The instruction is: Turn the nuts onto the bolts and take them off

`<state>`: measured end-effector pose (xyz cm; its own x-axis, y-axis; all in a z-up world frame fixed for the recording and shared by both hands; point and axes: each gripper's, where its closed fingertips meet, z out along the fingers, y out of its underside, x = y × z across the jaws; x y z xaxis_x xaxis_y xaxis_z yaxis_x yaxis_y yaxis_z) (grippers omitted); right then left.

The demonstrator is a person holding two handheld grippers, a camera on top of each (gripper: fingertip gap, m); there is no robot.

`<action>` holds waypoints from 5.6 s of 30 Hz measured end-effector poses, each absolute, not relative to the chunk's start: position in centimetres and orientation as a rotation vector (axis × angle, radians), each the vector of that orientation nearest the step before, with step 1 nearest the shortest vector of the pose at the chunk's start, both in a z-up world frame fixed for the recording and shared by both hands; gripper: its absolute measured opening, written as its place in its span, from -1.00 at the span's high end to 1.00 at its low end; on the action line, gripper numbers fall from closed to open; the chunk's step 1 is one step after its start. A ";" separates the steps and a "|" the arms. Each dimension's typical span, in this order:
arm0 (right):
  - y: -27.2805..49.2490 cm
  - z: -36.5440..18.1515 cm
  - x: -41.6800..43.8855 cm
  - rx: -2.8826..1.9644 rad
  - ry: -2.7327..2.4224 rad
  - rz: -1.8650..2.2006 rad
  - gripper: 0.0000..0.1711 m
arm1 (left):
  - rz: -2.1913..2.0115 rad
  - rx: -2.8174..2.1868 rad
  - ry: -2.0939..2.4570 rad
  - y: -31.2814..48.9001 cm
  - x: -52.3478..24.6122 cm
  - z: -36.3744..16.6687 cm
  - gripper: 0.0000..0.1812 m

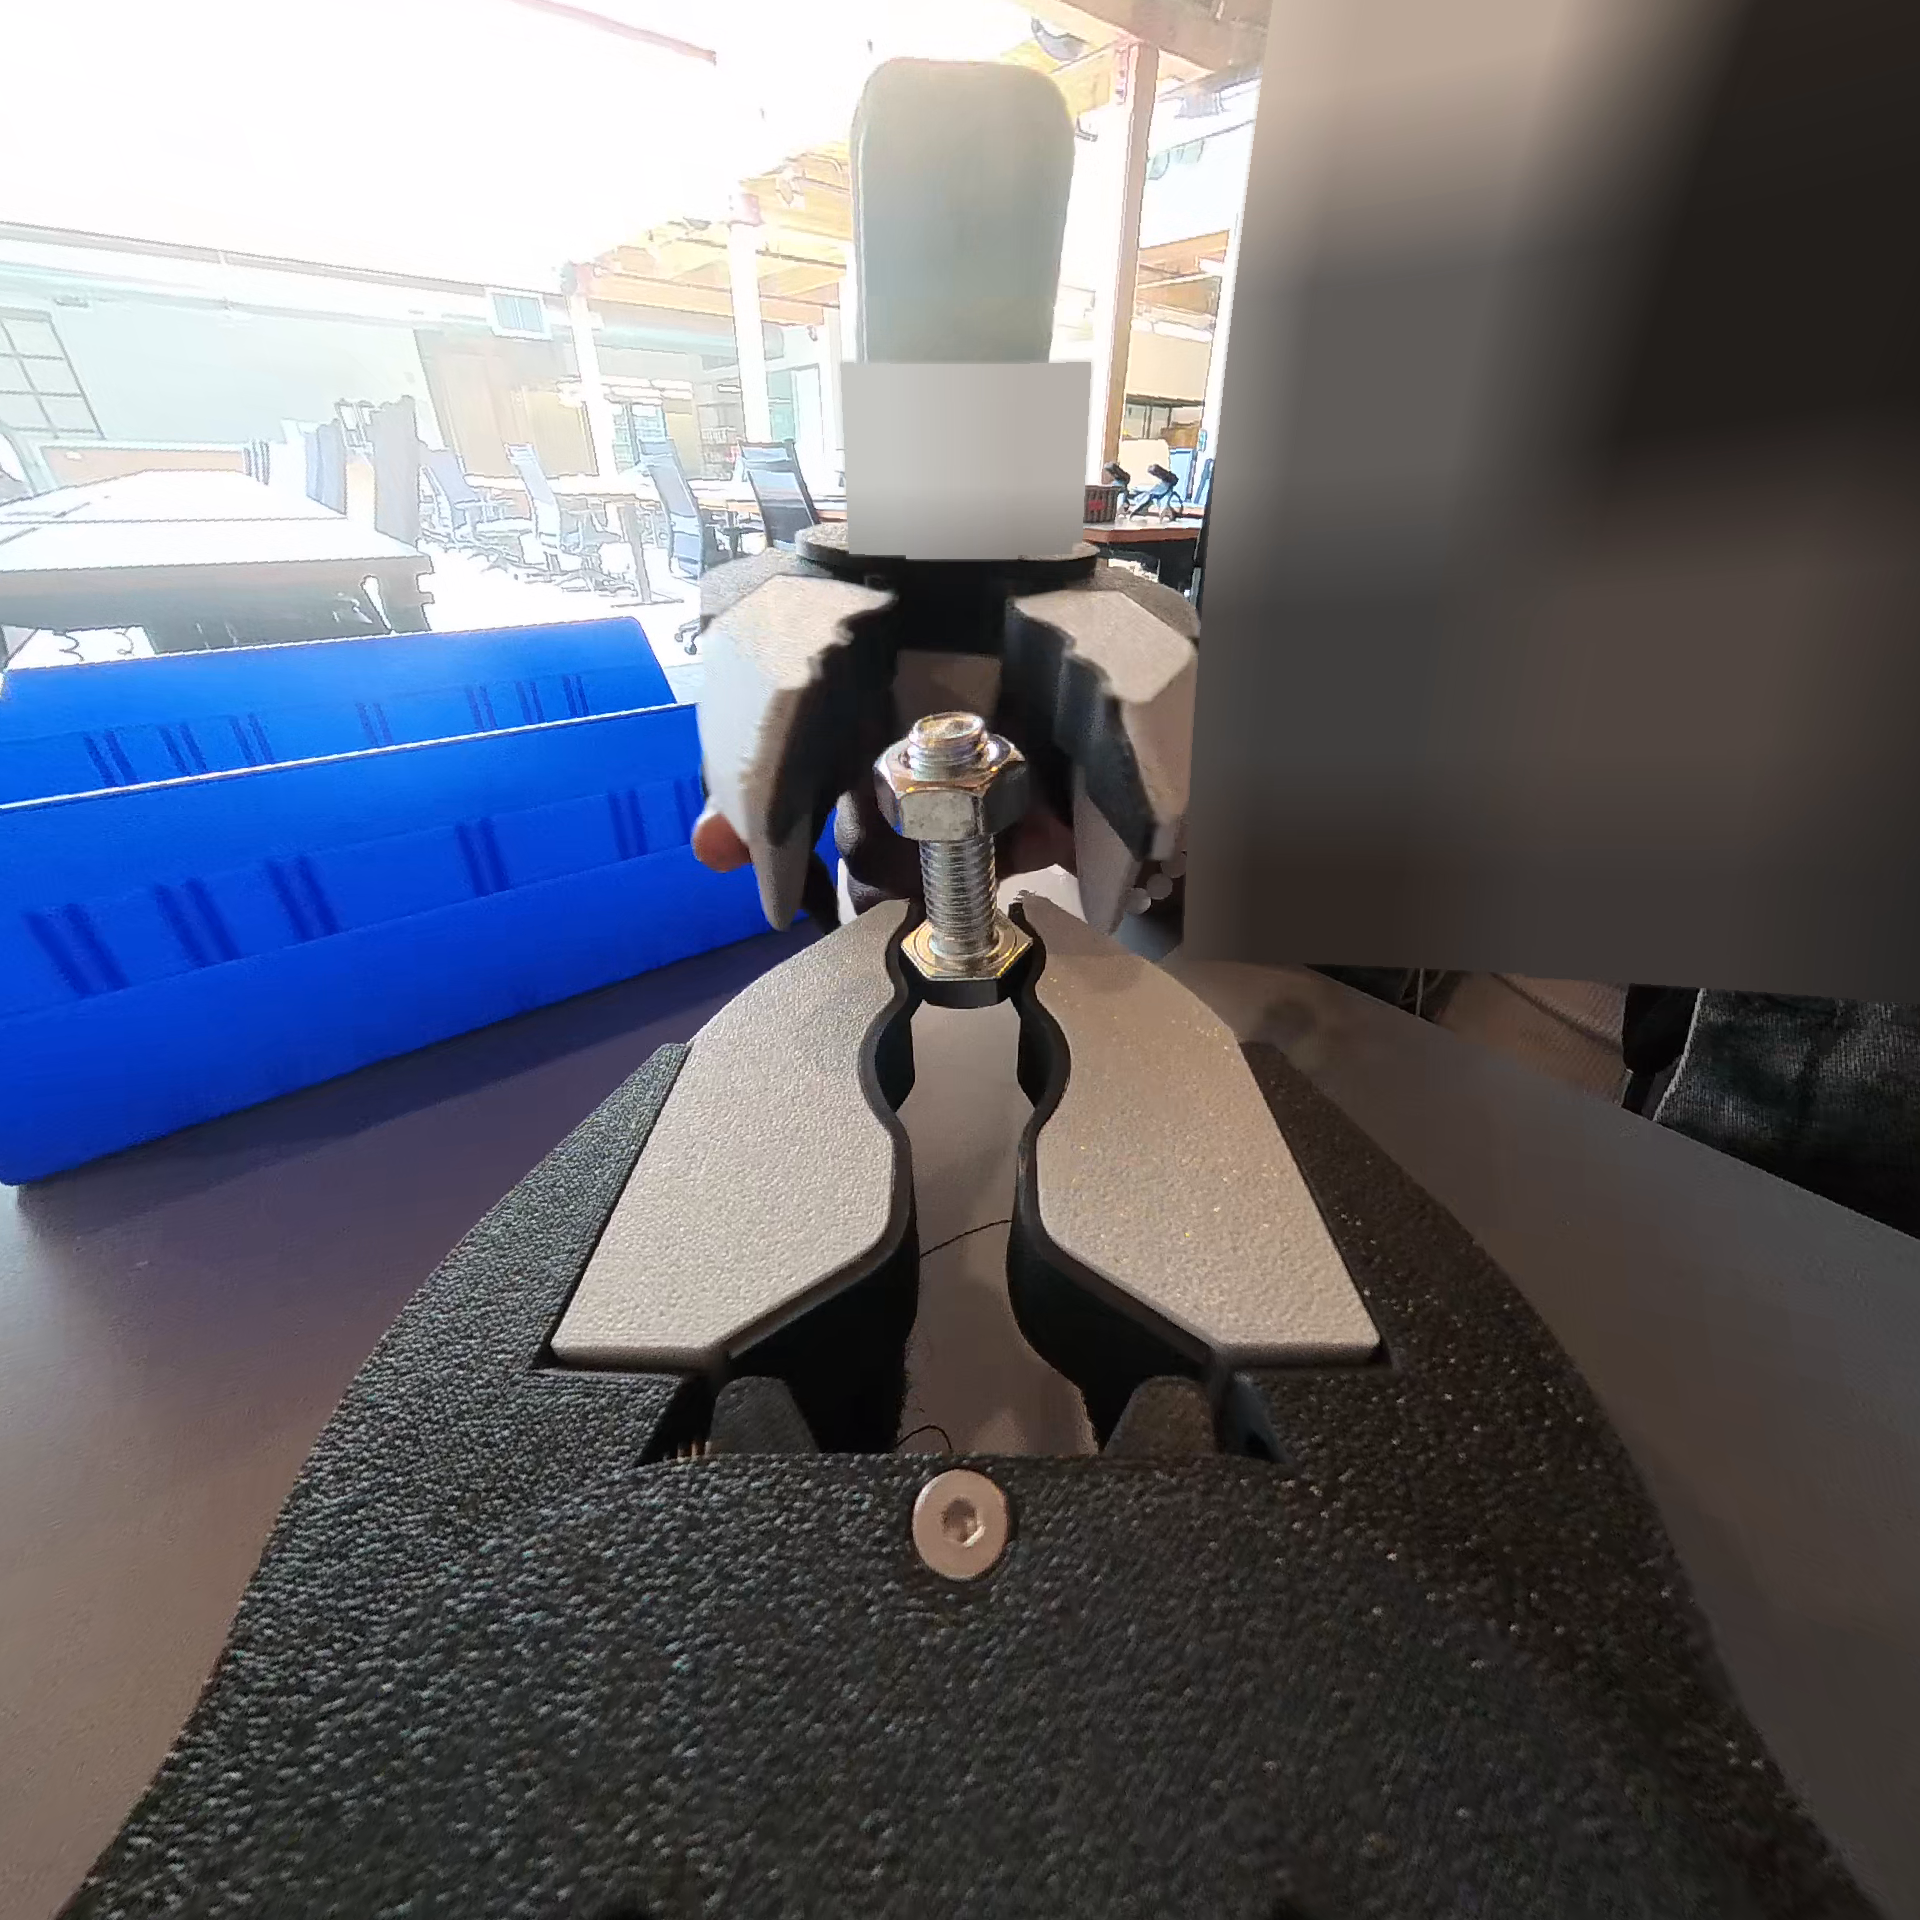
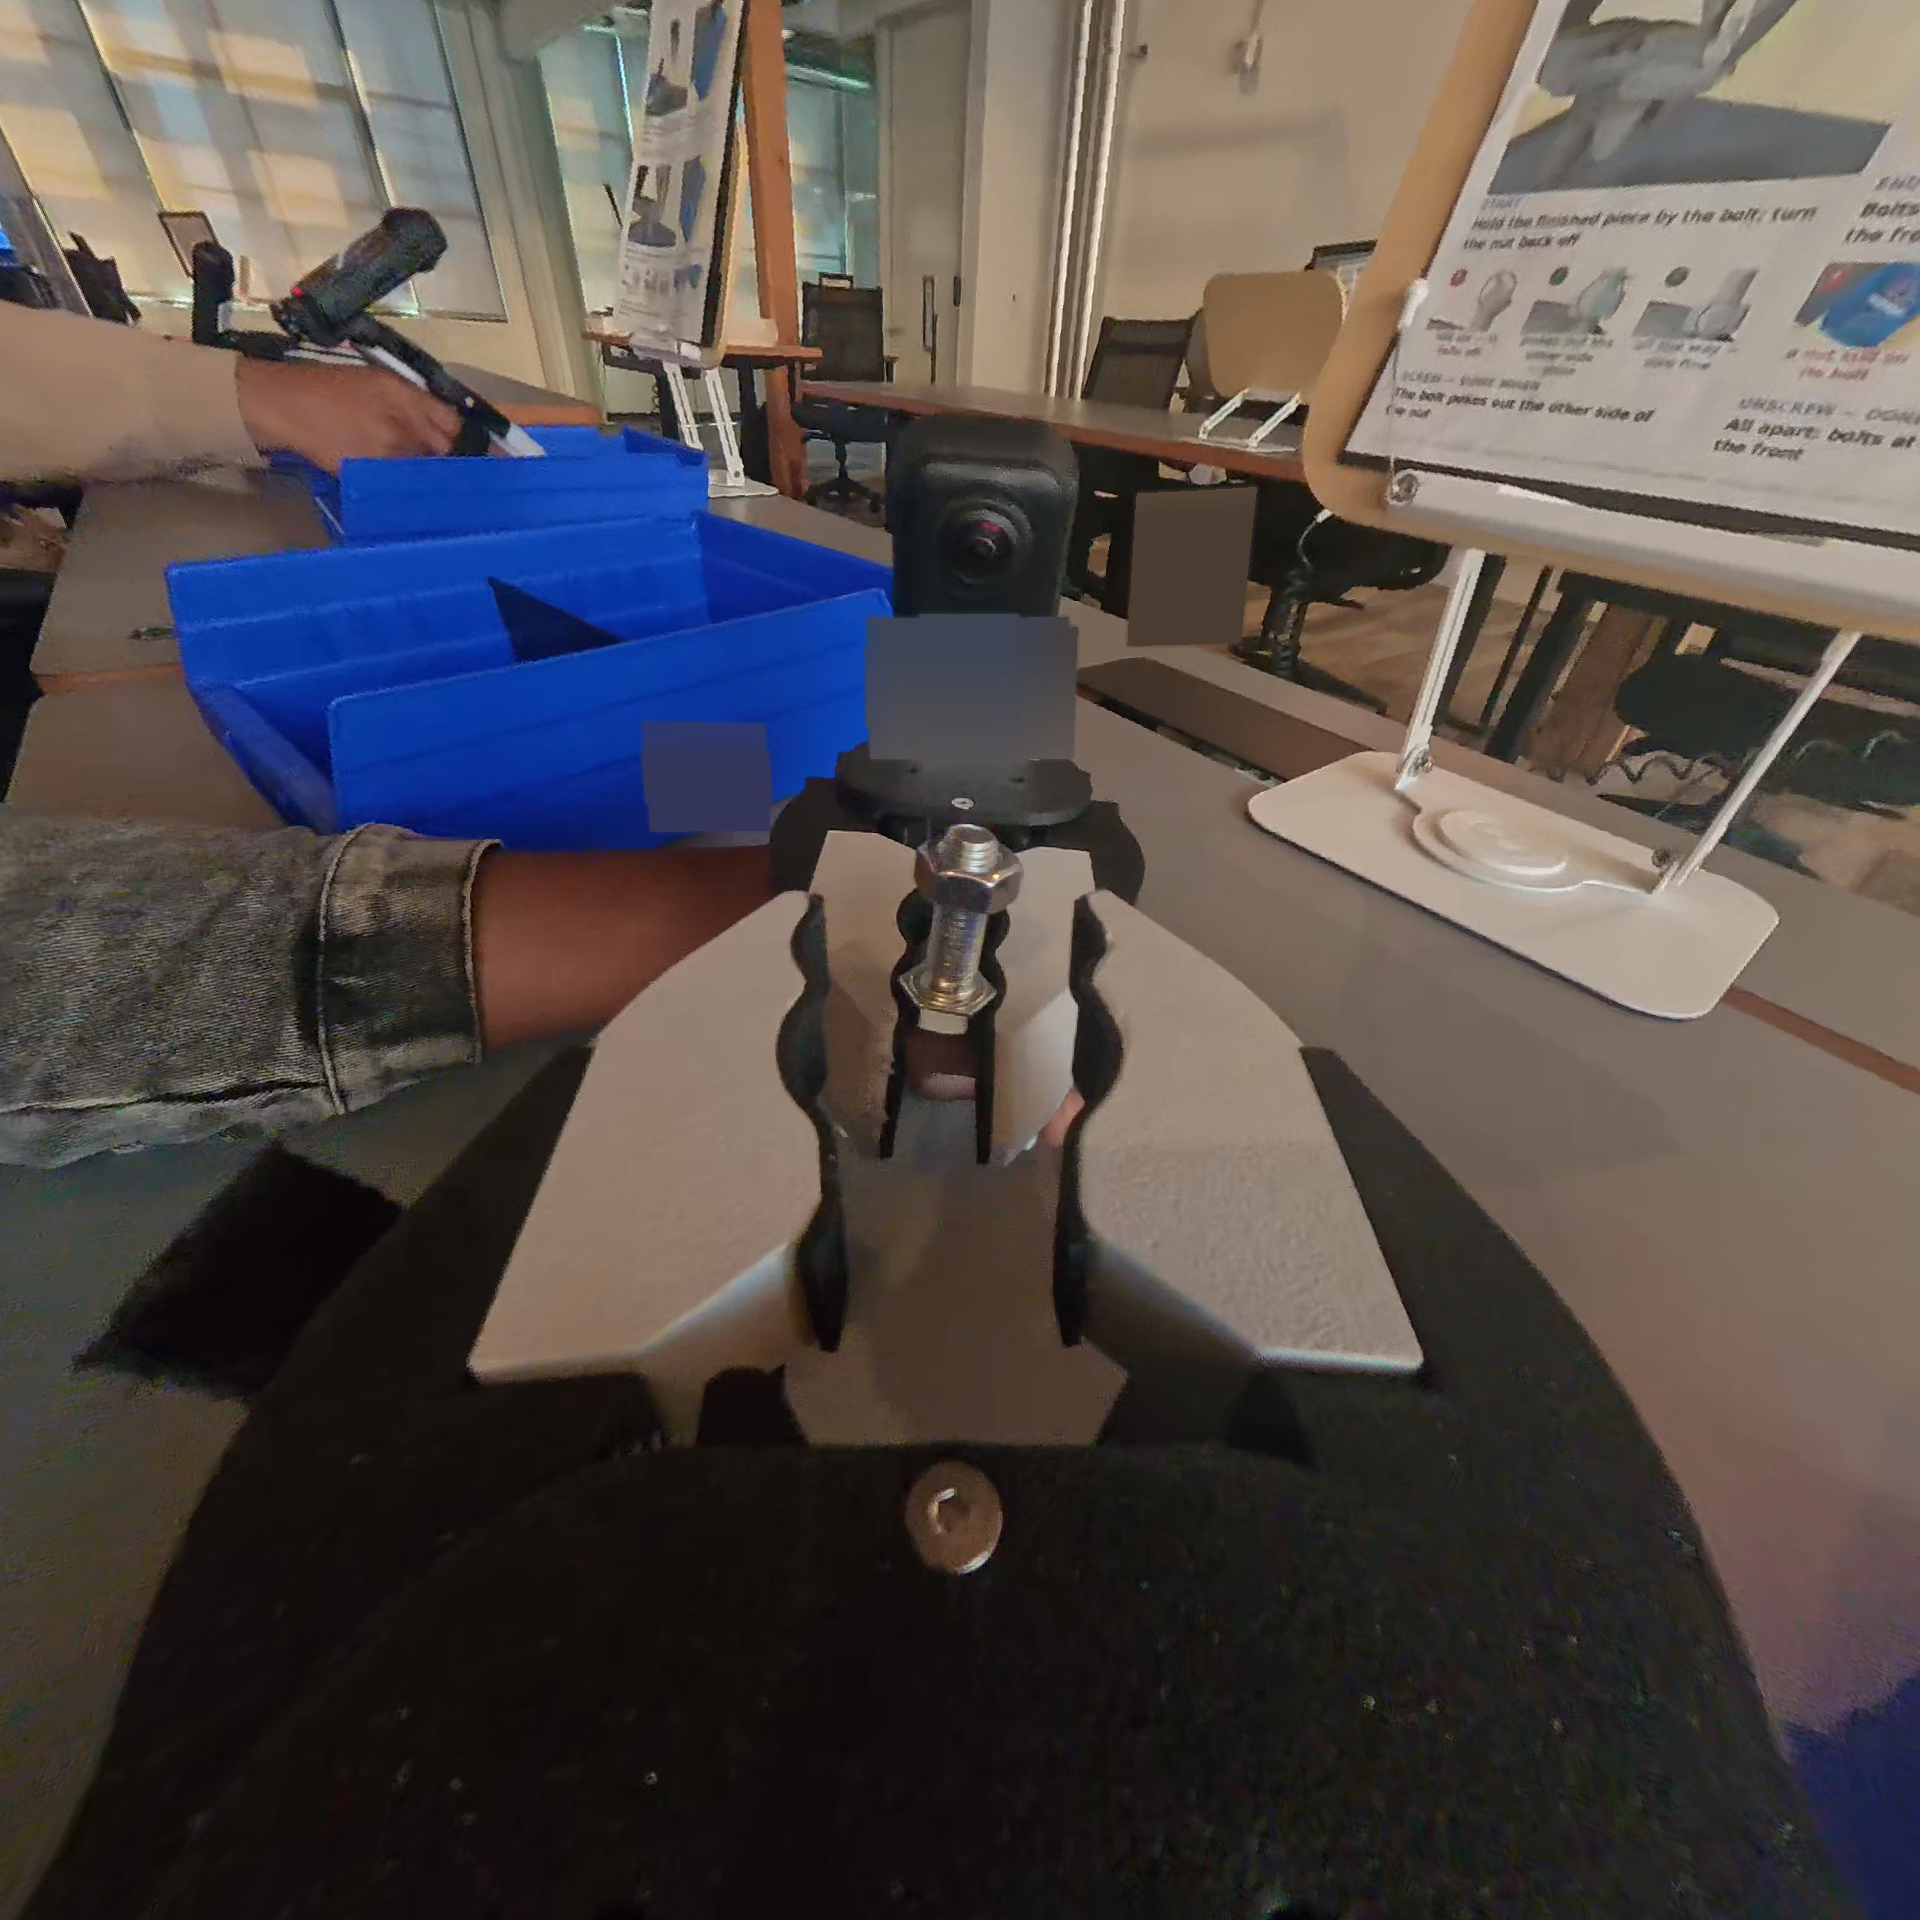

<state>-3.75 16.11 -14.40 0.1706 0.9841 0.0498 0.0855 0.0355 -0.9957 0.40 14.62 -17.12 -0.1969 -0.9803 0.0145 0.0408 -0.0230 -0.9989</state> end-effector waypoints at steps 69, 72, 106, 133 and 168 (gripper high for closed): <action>15.3 -13.4 -2.7 -1.243 -1.161 1.102 1.00 | -1.392 -1.089 1.312 14.6 0.3 -17.1 0.83; 15.8 -13.6 -2.6 -1.259 -1.155 1.075 1.00 | -1.384 -1.093 1.322 14.6 0.5 -17.2 0.83; 16.4 -14.3 -4.0 -1.315 -1.204 0.966 0.47 | -1.382 -1.095 1.325 14.5 0.5 -17.3 0.83; 16.6 -12.6 -2.4 -1.284 -1.187 0.928 0.79 | -1.198 -1.178 1.062 17.5 0.0 -16.4 0.19; 37.0 -18.6 16.0 -1.867 -0.641 0.594 0.78 | -0.735 -1.299 0.694 20.5 -1.6 -16.1 1.00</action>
